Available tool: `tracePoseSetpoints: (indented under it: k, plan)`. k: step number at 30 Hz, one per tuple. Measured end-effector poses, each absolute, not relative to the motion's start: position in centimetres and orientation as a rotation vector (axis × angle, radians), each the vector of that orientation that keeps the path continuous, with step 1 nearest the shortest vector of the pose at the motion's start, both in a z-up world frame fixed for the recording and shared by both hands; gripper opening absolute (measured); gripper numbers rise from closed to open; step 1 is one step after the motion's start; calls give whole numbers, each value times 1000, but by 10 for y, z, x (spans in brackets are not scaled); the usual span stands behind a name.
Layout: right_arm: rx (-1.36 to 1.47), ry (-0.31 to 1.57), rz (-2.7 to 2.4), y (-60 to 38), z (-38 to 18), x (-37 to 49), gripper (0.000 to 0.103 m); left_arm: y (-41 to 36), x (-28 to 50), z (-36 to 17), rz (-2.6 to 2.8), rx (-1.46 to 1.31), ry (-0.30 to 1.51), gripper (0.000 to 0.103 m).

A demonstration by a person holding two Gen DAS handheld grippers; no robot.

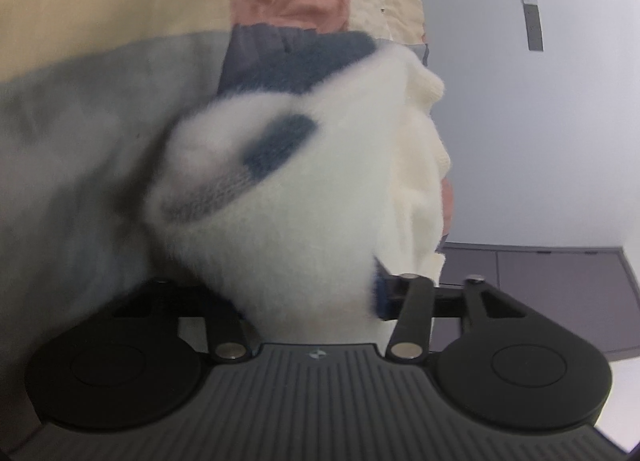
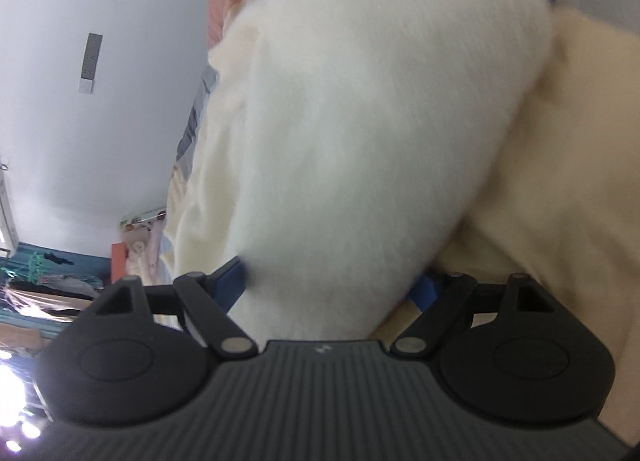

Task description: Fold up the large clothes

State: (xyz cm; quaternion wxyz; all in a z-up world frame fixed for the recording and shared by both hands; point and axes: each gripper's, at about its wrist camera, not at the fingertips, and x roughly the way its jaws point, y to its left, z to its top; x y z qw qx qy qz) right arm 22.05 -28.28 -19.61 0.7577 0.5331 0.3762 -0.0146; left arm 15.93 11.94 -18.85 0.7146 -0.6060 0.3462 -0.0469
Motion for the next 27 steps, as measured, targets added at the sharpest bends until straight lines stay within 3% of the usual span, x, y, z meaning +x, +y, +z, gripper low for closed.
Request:
tracePoseSetpoints:
  k: [2, 6, 9, 11, 13, 27]
  plan:
    - [1182, 814, -40, -289, -199, 221, 84, 118, 159, -182, -109, -1293, 751, 39]
    - [1175, 806, -47, -291, -200, 222, 81, 116, 159, -170, -100, -1223, 730, 35]
    - [996, 808, -32, -275, -185, 225, 66, 117, 154, -166, -96, -1215, 710, 30]
    - [956, 787, -14, -274, -177, 222, 51, 116, 150, -159, -96, -1180, 694, 29]
    - [934, 755, 12, -273, -168, 216, 46, 116, 145, -151, -94, -1154, 671, 28]
    - [803, 626, 231, -273, -93, 164, 43, 113, 44, -61, -130, -975, 509, 28]
